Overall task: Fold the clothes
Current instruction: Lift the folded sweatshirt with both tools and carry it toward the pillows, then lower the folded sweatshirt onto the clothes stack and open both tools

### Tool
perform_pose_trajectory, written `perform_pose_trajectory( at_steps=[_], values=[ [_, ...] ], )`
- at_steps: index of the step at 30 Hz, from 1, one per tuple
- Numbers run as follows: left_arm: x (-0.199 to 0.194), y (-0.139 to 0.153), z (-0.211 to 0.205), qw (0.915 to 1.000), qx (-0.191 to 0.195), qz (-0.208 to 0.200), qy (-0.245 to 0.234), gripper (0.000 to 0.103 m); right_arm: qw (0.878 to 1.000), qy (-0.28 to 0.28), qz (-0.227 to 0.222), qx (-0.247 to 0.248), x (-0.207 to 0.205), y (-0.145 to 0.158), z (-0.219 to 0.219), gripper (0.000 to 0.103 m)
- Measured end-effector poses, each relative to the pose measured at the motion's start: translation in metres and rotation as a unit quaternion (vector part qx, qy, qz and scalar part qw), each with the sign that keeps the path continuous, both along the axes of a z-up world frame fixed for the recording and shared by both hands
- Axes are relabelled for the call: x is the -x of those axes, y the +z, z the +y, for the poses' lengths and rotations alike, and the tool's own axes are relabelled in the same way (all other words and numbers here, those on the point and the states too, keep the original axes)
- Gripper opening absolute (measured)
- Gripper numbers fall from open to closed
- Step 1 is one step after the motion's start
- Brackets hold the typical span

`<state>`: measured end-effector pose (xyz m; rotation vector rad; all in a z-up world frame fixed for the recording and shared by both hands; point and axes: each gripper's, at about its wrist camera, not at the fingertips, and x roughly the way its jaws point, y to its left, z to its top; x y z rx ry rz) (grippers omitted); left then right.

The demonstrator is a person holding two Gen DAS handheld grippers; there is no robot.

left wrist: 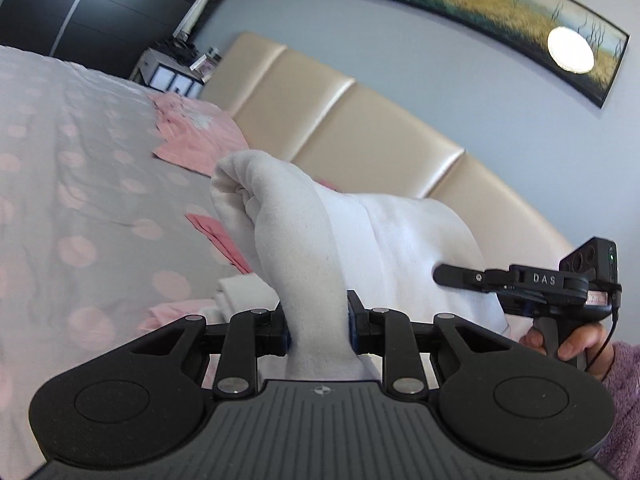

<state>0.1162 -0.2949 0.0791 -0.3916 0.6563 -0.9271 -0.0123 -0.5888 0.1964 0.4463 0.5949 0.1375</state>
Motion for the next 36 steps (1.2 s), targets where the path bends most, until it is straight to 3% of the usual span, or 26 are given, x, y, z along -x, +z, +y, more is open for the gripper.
perform_pose_trajectory(
  at_steps=[5, 11, 18, 23, 27, 28, 30, 34, 36],
  values=[
    [-0.007, -0.017, -0.049, 0.9986, -0.027, 0.003, -0.046, 0.022, 0.999, -0.025, 0.021, 0.002, -0.012, -0.014, -0.056, 0.036],
    [-0.029, -0.049, -0.085, 0.9968, -0.037, 0.030, -0.064, 0.022, 0.999, -0.030, 0.043, 0.008, -0.027, -0.043, -0.098, 0.036],
    [-0.048, -0.088, -0.101, 0.9950, -0.050, 0.057, -0.065, 0.022, 0.996, -0.050, 0.073, -0.007, -0.055, -0.092, -0.131, 0.036],
    [-0.053, -0.095, -0.101, 0.9946, -0.055, 0.048, -0.073, 0.025, 0.994, -0.082, 0.072, -0.027, -0.055, -0.123, -0.142, 0.039],
    [-0.040, -0.079, -0.097, 0.9929, -0.085, 0.007, -0.083, 0.036, 0.992, -0.111, 0.050, -0.023, -0.045, -0.122, -0.141, 0.052],
    [-0.036, -0.075, -0.094, 0.9924, -0.092, -0.006, -0.082, 0.043, 0.992, -0.120, 0.043, -0.008, -0.040, -0.117, -0.138, 0.052],
    [-0.029, -0.068, -0.087, 0.9912, -0.104, -0.030, -0.076, 0.045, 0.990, -0.137, 0.030, 0.021, -0.032, -0.106, -0.134, 0.052],
    [-0.012, -0.050, -0.074, 0.9844, -0.129, -0.106, -0.055, 0.046, 0.975, -0.183, -0.015, 0.126, -0.016, -0.082, -0.112, 0.051],
    [-0.002, -0.042, -0.073, 0.9773, -0.134, -0.156, -0.049, 0.044, 0.965, -0.197, -0.048, 0.168, -0.013, -0.073, -0.098, 0.044]
  ],
)
